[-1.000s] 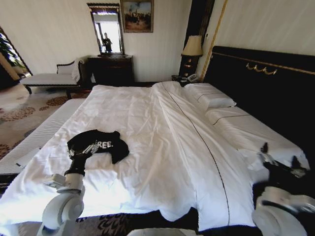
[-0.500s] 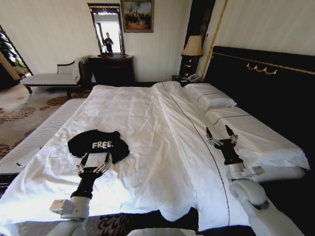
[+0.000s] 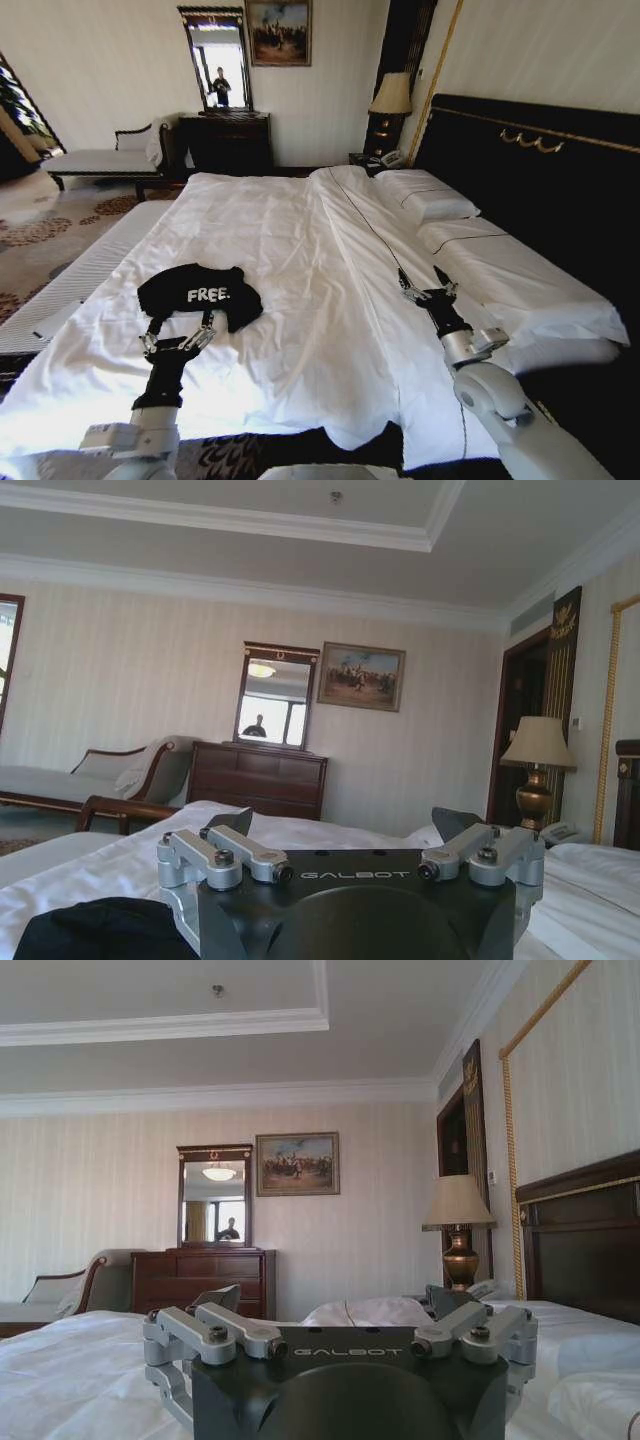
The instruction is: Fold the clothes on the bed.
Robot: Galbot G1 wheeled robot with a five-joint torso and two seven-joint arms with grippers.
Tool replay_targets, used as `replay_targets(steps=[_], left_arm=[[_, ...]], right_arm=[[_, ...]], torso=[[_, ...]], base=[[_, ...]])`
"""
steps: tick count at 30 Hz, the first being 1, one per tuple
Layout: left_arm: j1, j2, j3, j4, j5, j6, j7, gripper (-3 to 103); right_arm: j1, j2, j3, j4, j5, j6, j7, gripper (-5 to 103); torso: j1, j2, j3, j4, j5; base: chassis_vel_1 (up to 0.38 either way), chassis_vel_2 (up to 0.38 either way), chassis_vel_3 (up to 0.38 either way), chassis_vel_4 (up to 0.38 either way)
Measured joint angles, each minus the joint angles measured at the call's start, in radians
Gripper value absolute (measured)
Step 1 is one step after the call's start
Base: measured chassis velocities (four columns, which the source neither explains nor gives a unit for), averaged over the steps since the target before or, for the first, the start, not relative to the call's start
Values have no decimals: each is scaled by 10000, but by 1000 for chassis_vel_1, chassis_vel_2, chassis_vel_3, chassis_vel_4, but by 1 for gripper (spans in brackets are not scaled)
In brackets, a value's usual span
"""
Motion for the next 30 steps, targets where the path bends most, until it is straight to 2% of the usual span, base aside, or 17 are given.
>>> replay_targets(steps=[8,30], left_arm=[[-8,-5,-86,243,-4,115,-122,100],[-152,228,-269,385,-164,286,-250,100]], right_arm=[[-146,336,-172,-43,-549,208,-205,100],[-98,710,-414,-466,-752,198,-91,100]], torso=[[0,0,0,1,-1],[0,0,0,1,-1]], base=[[0,0,0,0],[0,0,0,0]])
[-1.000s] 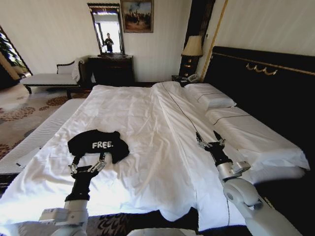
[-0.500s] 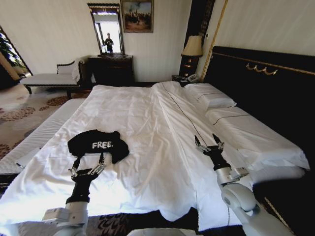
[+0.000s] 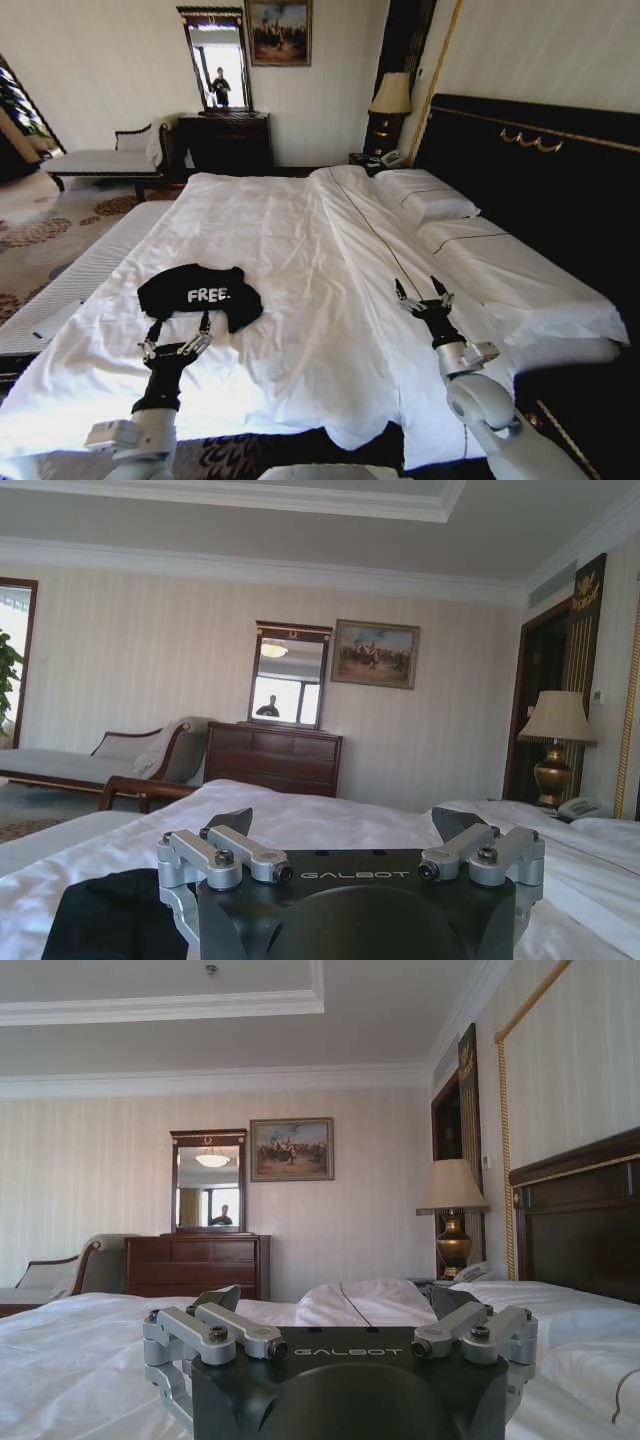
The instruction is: Fold the clothes on the bed.
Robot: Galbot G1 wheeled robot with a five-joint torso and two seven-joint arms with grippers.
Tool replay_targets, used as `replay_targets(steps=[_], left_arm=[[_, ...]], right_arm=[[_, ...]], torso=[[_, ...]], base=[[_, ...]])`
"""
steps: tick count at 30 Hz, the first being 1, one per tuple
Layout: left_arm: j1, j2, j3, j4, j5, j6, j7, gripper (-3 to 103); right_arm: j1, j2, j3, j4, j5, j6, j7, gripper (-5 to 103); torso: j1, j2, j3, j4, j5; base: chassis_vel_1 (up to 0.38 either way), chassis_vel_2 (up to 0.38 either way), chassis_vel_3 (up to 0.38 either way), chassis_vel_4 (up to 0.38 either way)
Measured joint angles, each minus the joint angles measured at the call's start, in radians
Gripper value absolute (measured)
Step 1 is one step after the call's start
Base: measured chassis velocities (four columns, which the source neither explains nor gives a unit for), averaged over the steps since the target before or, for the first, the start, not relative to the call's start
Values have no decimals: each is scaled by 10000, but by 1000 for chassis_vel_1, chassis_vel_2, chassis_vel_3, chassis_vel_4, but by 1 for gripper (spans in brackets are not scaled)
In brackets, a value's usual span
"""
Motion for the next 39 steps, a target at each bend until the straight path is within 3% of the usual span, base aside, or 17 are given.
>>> replay_targets(steps=[25,32,39], left_arm=[[-83,100,-34,24,-54,25,-64,100],[-125,89,25,72,5,6,-62,100],[-167,114,21,134,6,5,-57,100]], right_arm=[[-166,390,-3,-186,-341,93,45,100],[-187,507,-7,-205,-401,101,53,100],[-162,631,-30,-248,-425,78,149,100]], torso=[[0,1,-1,1,-7],[0,2,0,0,8],[0,1,0,0,-3]], base=[[131,137,-132,-123],[7,13,-14,-5],[10,17,-13,-14]])
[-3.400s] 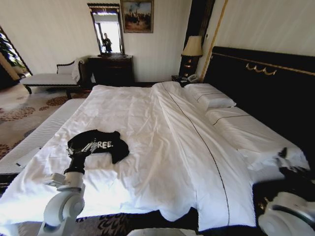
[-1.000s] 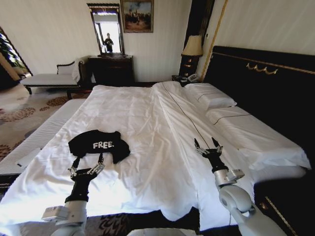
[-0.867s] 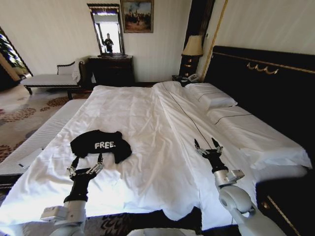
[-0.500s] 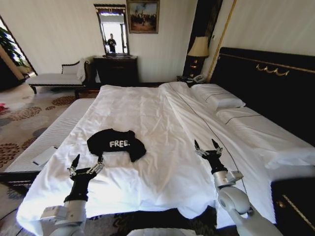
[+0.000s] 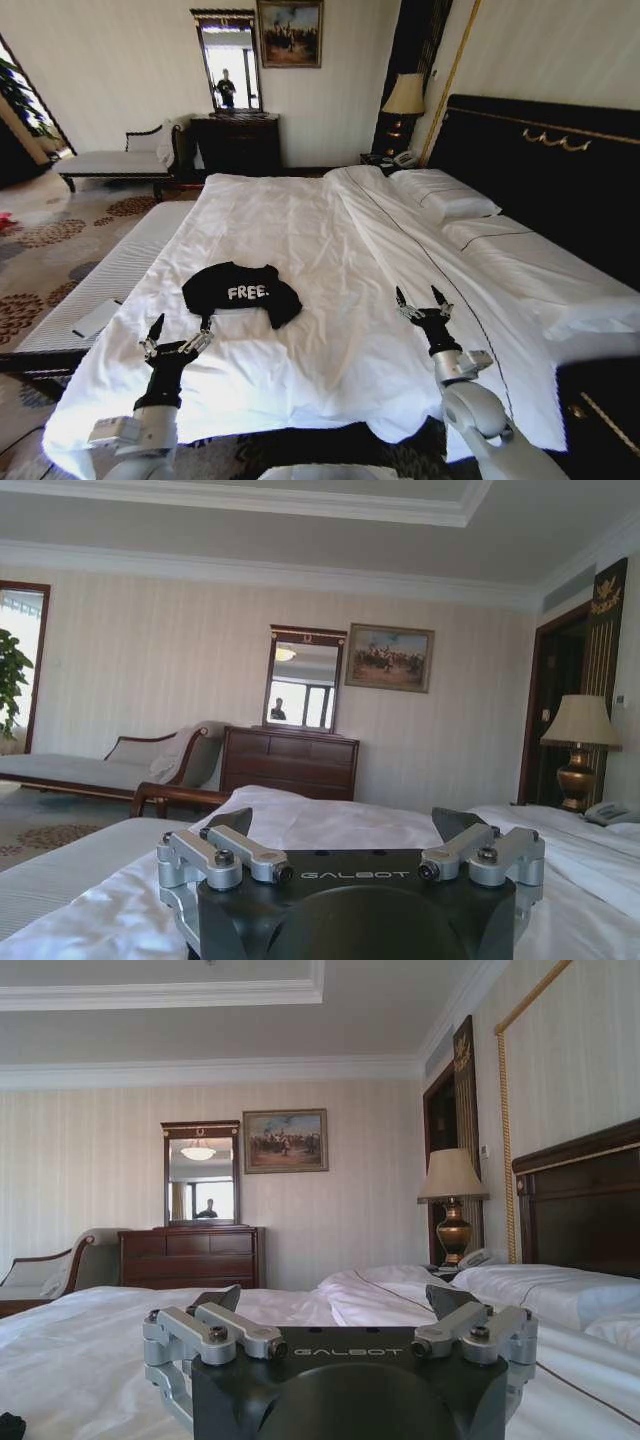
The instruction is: Fold the clothes on the bed.
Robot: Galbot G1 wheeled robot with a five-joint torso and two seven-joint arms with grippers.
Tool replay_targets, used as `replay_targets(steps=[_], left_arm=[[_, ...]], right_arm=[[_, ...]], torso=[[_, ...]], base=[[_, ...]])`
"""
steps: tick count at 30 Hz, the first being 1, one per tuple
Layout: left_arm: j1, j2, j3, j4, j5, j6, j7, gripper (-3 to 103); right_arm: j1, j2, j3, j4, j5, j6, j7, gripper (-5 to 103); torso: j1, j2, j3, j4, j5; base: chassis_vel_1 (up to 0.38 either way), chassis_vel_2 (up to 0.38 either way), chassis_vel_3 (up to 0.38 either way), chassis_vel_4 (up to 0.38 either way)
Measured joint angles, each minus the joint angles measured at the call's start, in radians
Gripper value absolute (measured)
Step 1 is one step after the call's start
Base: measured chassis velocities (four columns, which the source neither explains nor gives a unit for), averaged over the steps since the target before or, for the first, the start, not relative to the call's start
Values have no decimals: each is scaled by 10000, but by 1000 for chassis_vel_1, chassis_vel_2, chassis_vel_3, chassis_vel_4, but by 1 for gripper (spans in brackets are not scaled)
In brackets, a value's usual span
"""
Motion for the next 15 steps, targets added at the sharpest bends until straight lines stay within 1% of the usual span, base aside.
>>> replay_targets(steps=[4,9,15], left_arm=[[-1,1,-2,2,2,-6,0,100],[-3,13,-43,24,-5,-10,0,100],[-39,-61,-20,98,66,-10,0,100]], right_arm=[[16,48,-14,-28,-25,-4,1,100],[41,65,-35,-71,-50,-6,9,100],[192,54,-106,-192,-69,18,53,100]], torso=[[-1,0,0,1,2],[0,0,0,-1,3],[-1,0,-1,1,4]], base=[[101,108,-86,-87],[157,142,-178,-177],[245,242,-225,-221]])
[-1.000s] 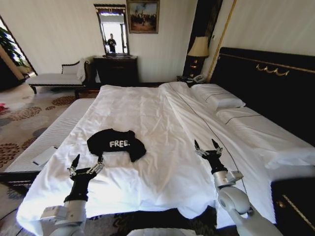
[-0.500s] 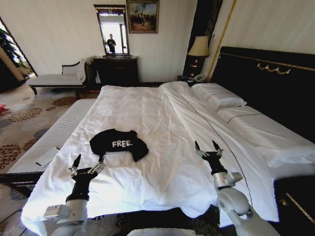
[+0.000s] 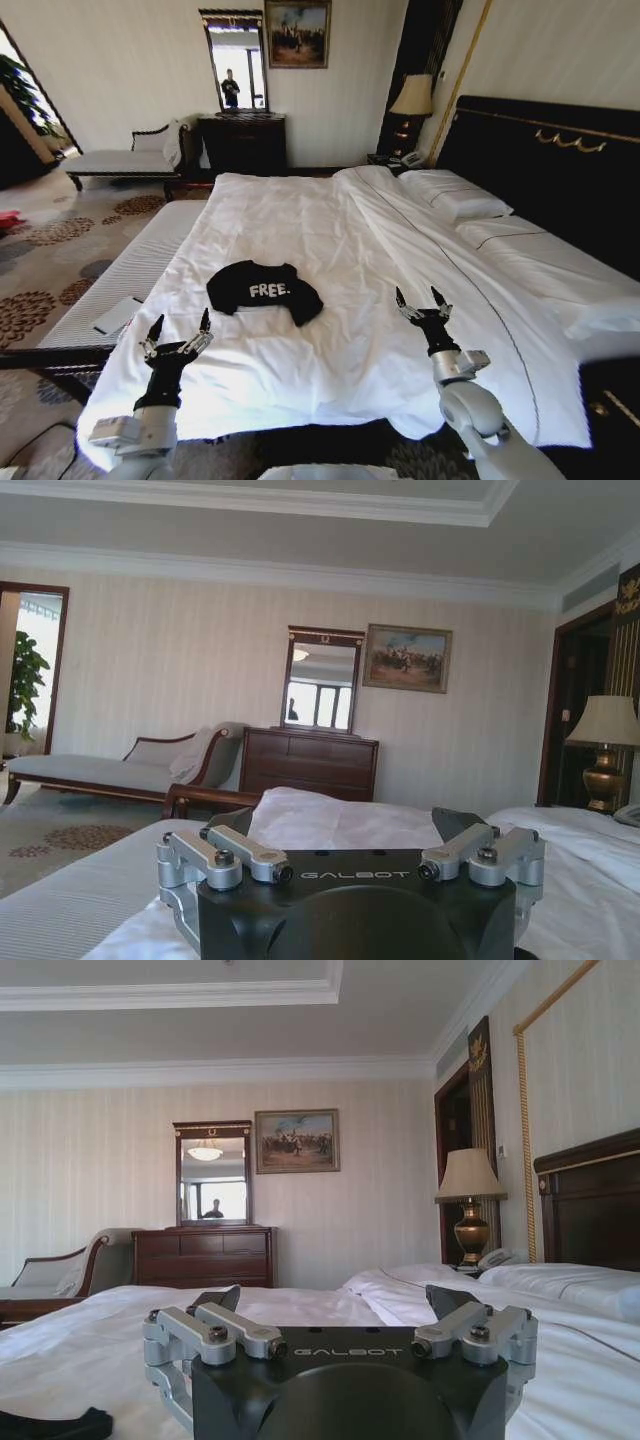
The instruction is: Fold the clothes on the bed.
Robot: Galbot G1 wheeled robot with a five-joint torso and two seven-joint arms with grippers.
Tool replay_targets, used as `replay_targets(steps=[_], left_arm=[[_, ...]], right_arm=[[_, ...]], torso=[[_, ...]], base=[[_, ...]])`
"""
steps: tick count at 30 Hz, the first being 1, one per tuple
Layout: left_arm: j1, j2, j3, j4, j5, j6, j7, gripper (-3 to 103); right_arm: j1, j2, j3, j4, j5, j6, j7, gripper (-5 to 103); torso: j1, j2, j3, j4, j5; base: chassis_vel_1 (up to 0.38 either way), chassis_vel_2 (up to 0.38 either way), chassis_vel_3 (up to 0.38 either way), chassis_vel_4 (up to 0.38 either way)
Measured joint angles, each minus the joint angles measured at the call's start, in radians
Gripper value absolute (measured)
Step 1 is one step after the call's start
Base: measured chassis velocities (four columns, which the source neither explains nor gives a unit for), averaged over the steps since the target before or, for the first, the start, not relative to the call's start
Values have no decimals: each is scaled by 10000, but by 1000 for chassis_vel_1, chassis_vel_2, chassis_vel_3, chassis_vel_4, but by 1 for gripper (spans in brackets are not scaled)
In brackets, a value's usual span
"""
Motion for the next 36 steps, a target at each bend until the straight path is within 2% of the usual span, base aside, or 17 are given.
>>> replay_targets(steps=[7,12,25,36], left_arm=[[-57,-134,2,89,168,-32,-5,100],[-81,-236,48,133,299,-35,2,100],[-173,-273,70,367,494,-35,16,100],[-834,38,86,955,295,219,12,100]], right_arm=[[252,-10,-196,-149,32,246,99,100],[404,-55,-218,-222,96,385,-16,100],[729,40,-399,-483,-33,276,-16,100],[1073,221,-747,-916,-110,509,22,100]], torso=[[1,0,-1,2,-10],[0,-1,1,-1,9],[-1,0,0,1,-3],[3,-2,1,1,-1]], base=[[162,155,-160,-167],[-13,-11,2,6],[-14,-1,3,-4],[-6,46,2,-52]])
